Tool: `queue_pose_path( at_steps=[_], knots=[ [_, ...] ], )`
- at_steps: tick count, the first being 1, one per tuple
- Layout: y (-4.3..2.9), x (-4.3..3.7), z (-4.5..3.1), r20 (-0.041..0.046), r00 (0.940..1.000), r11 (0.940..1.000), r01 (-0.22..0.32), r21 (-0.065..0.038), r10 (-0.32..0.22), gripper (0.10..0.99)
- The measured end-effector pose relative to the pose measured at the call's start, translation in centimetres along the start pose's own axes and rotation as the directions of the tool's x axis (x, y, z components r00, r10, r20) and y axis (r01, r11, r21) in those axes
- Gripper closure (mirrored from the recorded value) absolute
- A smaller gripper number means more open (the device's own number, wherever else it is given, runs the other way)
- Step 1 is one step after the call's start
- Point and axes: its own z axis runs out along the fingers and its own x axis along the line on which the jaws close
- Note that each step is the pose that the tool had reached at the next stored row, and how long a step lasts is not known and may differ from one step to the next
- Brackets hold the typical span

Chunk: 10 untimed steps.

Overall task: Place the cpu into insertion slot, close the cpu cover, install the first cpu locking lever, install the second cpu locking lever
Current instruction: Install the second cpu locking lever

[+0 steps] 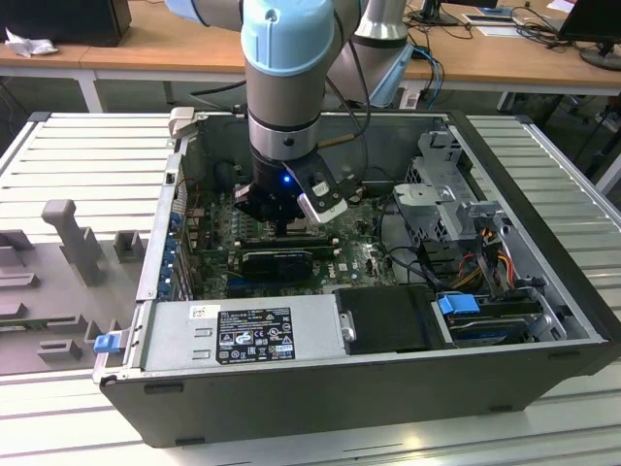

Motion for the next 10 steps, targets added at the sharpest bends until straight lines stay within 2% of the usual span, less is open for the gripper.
queue_pose_path(
  at_steps=[6, 10],
  knots=[
    [-0.59, 0.42, -0.09, 0.0004, 1.0, 1.0, 0.0, -0.006, 0.0, 0.98],
    [-0.66, 1.01, 0.02, 0.0006, 1.0, 0.9999, 0.001, -0.012, 0.0, 0.98]
  ],
)
